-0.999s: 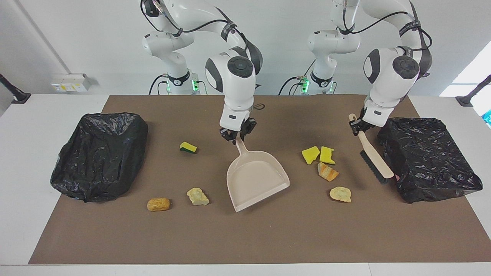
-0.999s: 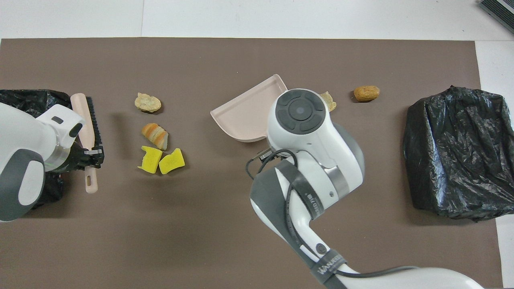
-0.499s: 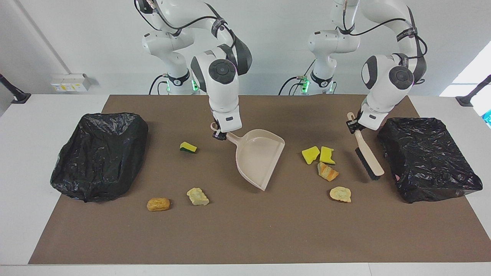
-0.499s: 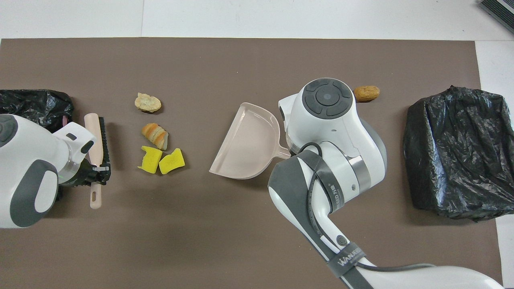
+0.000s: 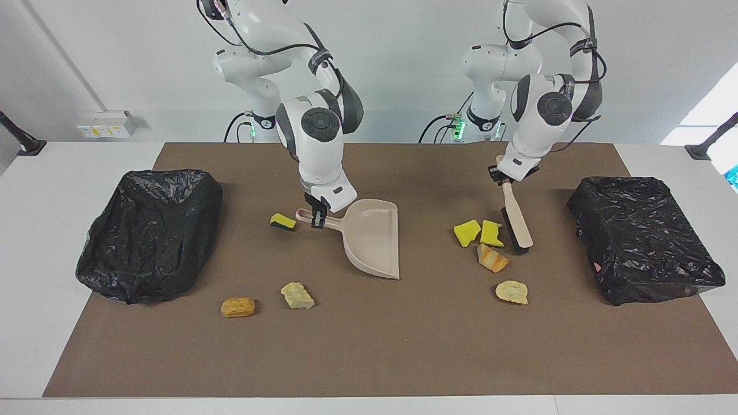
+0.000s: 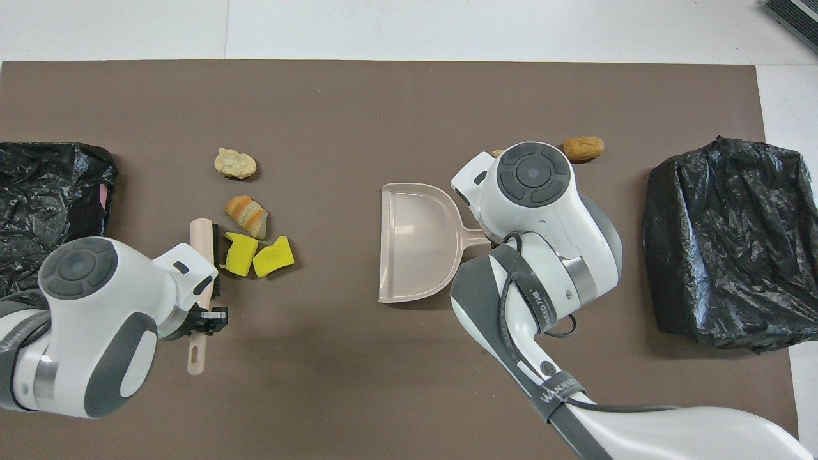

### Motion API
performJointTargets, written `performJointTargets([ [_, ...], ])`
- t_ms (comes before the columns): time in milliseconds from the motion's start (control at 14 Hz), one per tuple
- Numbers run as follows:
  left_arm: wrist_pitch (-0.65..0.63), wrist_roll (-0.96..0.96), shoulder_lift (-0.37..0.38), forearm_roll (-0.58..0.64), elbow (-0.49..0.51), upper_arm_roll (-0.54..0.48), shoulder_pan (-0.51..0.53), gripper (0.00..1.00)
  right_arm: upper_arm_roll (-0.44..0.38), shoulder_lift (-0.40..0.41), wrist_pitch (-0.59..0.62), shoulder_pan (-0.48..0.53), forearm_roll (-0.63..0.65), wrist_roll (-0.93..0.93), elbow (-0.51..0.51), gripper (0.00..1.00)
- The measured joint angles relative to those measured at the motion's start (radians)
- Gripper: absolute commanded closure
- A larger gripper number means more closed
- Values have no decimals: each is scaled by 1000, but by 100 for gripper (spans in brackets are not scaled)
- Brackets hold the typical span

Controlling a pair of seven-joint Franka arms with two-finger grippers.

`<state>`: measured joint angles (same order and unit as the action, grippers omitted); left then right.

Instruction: Sweep and dump trash in bin

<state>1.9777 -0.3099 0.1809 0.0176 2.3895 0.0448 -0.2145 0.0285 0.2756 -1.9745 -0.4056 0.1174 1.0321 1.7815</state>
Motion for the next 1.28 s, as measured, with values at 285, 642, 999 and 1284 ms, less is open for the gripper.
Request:
performJointTargets([
  [285, 84, -154, 0, -68, 36, 3, -120, 100, 0, 3, -17, -5, 22, 0, 6, 100],
  [642, 240, -290, -25, -126, 42, 4, -274, 100, 0, 14, -46, -37, 23, -20, 9, 100],
  [999, 300, -270, -67, -129, 0, 5, -362, 100, 1, 33, -76, -50, 22, -54, 14, 100],
  [1284, 296, -270, -81, -144, -61, 5, -410, 100, 1, 35, -78, -51, 22, -56, 15, 100],
])
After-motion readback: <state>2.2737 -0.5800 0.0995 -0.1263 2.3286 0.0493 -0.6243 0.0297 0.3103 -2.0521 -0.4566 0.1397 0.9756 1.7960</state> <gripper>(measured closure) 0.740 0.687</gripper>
